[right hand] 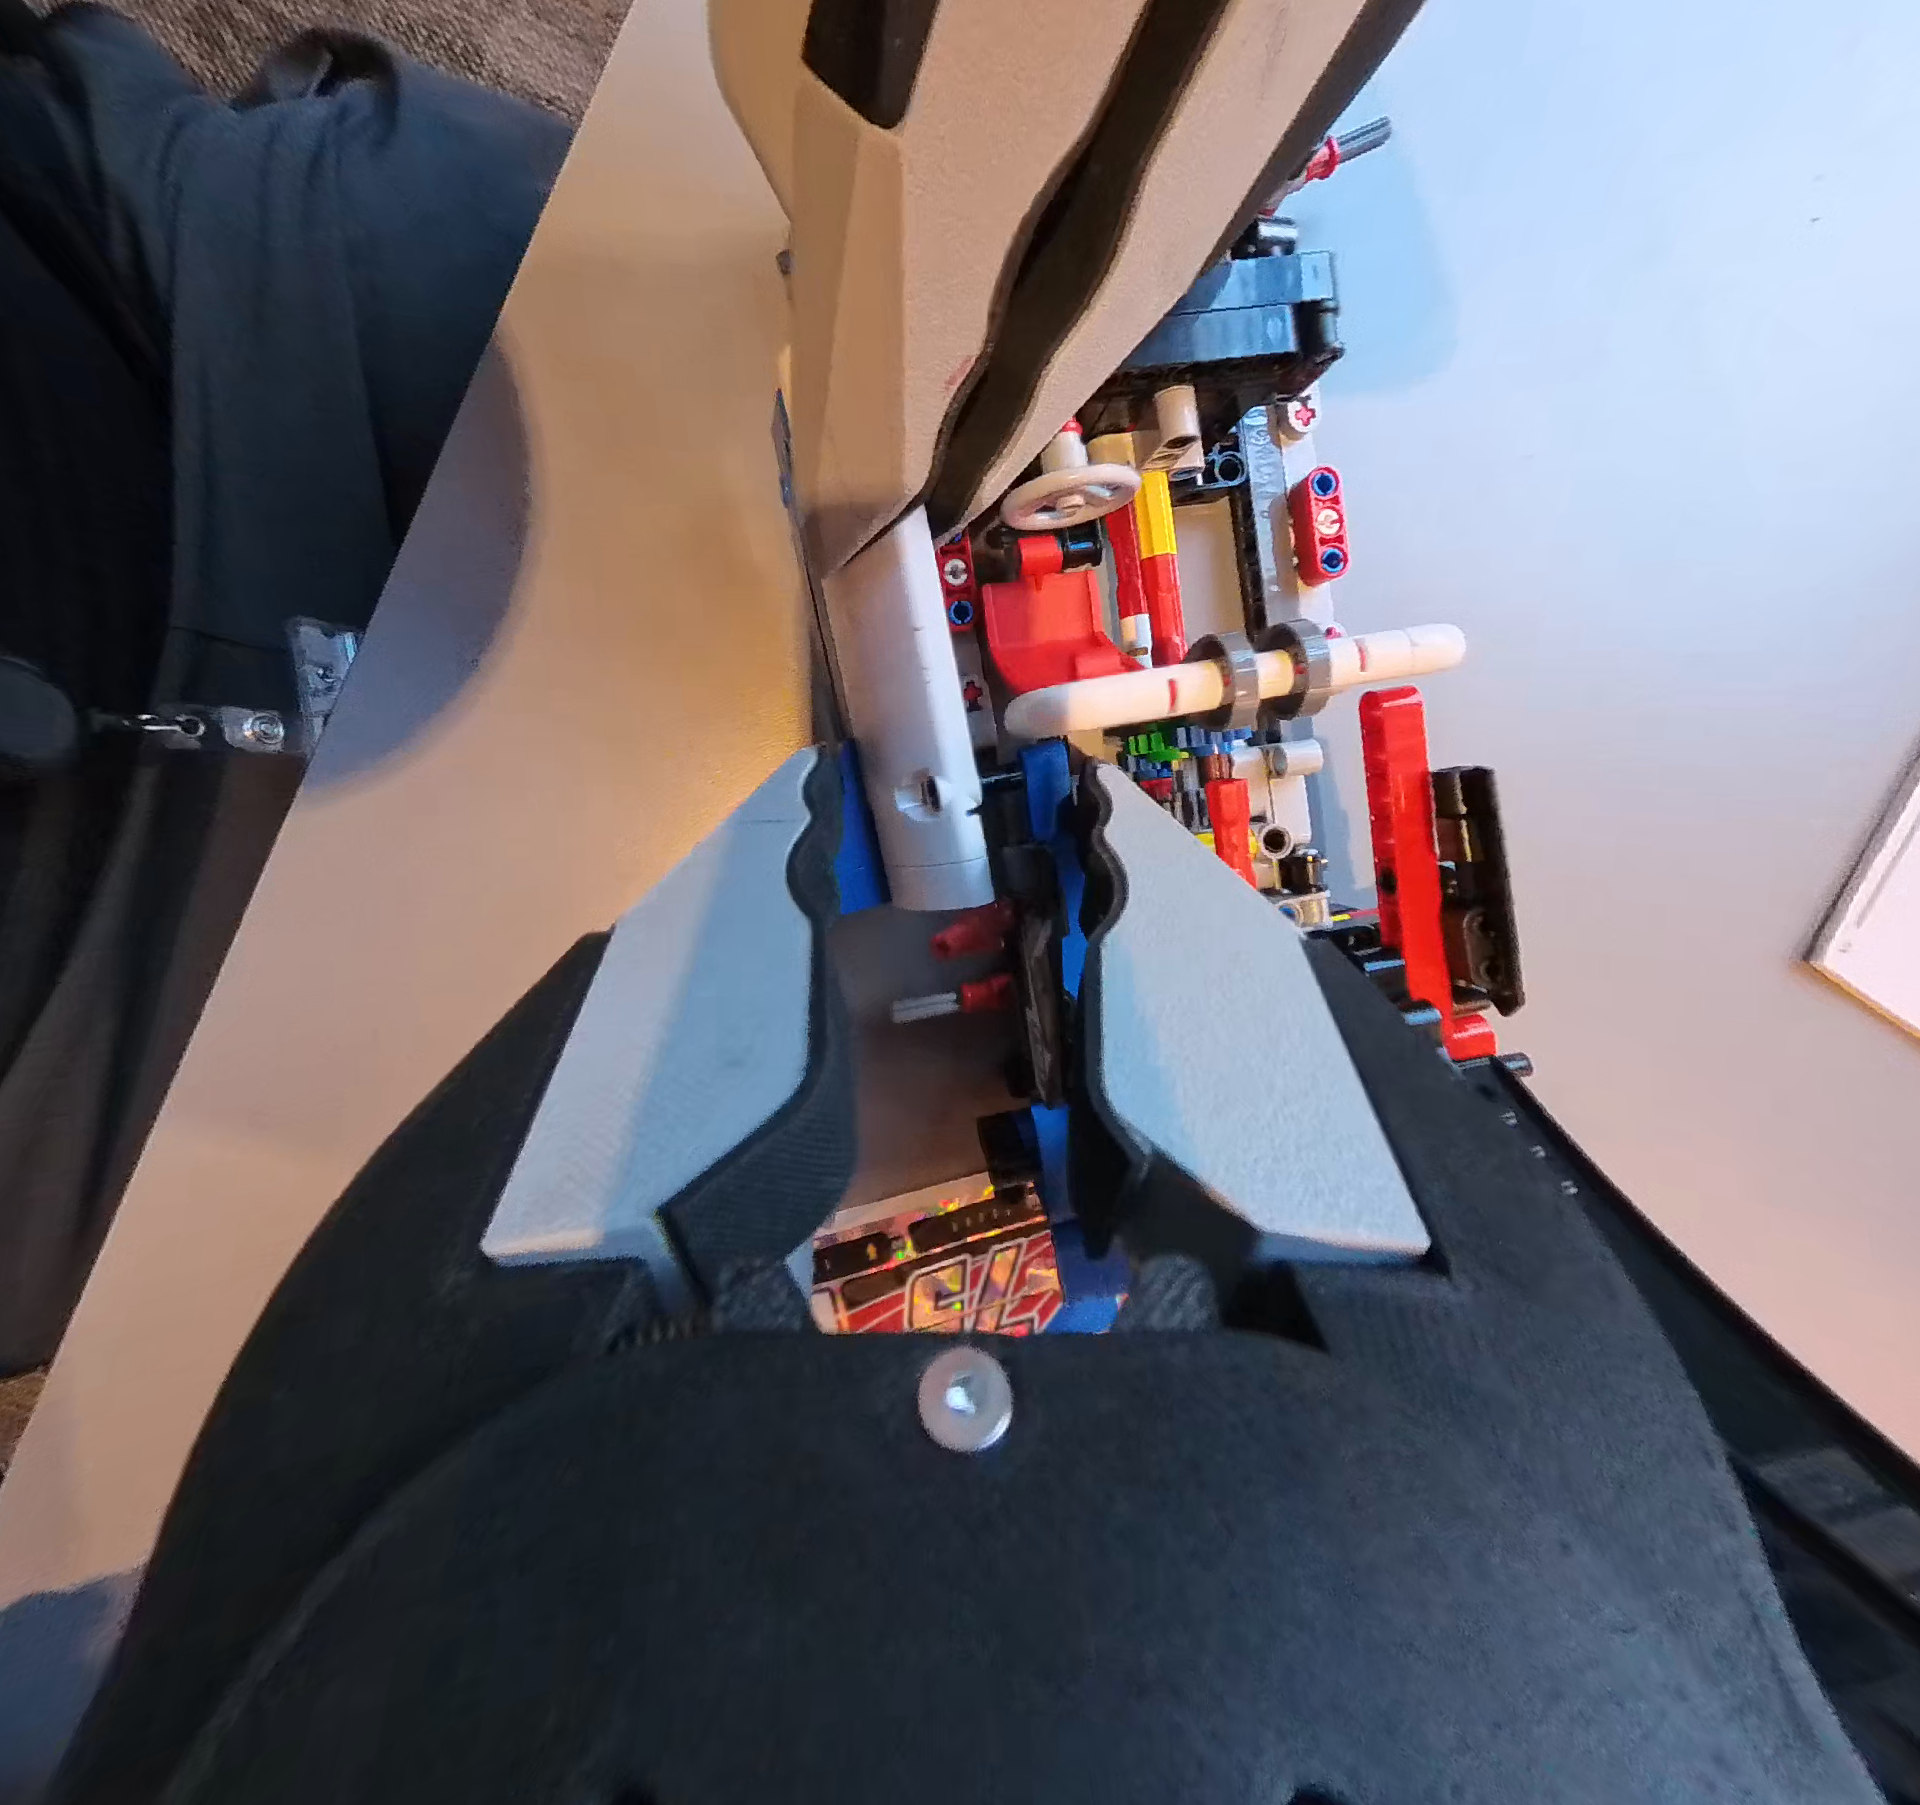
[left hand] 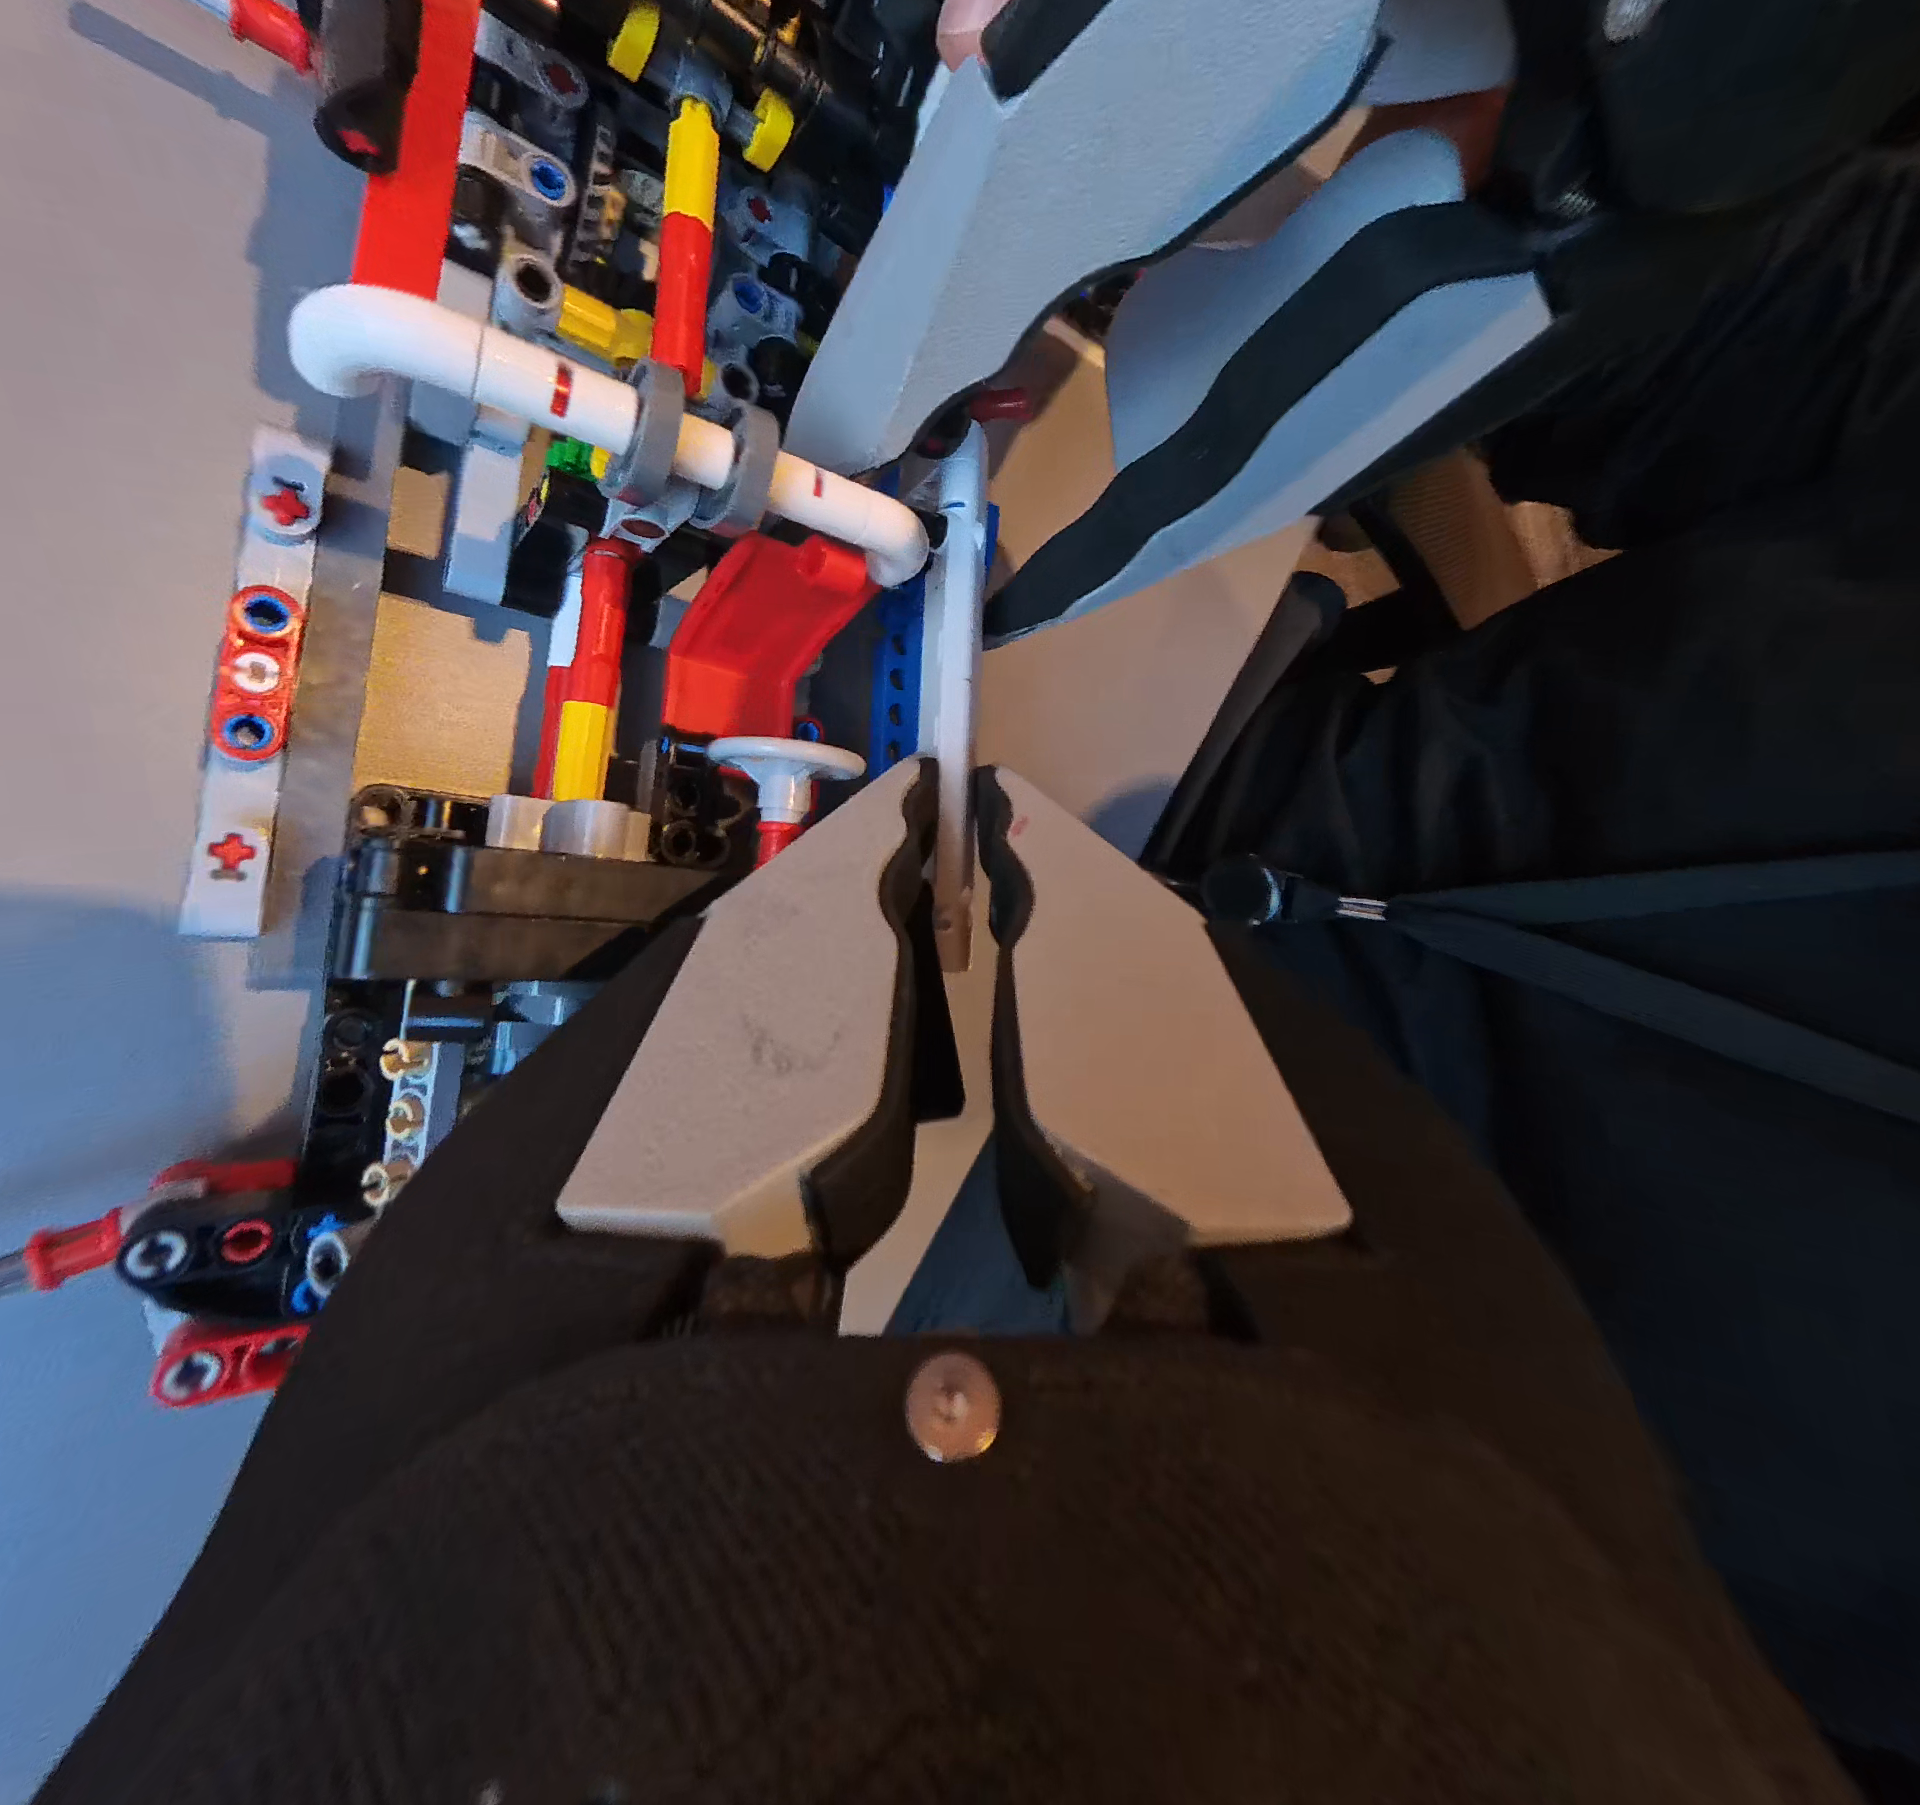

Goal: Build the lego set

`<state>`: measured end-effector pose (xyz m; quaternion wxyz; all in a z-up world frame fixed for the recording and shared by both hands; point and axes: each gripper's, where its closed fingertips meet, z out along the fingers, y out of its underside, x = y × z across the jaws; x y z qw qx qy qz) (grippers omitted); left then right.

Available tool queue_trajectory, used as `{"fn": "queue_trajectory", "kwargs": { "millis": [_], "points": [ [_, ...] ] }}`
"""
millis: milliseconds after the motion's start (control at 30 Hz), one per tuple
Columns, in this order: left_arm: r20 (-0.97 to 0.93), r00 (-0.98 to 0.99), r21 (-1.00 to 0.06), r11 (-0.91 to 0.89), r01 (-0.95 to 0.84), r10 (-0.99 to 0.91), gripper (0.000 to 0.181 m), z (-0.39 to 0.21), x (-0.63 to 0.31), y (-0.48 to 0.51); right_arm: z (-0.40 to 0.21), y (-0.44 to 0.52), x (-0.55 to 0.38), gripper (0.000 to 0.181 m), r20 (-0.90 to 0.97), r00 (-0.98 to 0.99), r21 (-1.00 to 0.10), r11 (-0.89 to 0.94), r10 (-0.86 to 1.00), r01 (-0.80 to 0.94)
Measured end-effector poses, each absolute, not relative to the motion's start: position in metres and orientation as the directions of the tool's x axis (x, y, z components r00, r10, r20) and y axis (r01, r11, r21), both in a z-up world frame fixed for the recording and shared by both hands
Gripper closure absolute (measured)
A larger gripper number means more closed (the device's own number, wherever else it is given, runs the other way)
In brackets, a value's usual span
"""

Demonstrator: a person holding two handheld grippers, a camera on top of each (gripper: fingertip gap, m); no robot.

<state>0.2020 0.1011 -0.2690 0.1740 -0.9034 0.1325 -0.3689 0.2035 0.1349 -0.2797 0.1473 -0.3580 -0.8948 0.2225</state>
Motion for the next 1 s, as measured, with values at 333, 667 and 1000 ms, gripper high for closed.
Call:
{"fn": "queue_trajectory", "kwargs": {
  "millis": [333,667,1000],
  "points": [
    [0.233,0.884,-0.543,-0.809,-0.226,-0.404,0.171,-0.268,0.196,0.102,-0.282,0.135,0.204,0.15,0.11,-0.685,-0.515,0.631,0.72,0.581],
    [0.095,0.896,-0.549,-0.773,-0.317,-0.434,0.17,-0.267,0.206,0.117,-0.282,0.134,0.203,0.15,0.117,-0.683,-0.521,0.63,0.721,0.576],
    [0.367,0.816,-0.504,-0.833,-0.231,-0.448,0.179,-0.27,0.219,0.115,-0.281,0.132,0.207,0.142,0.102,-0.694,-0.53,0.63,0.713,0.568]
  ]
}}
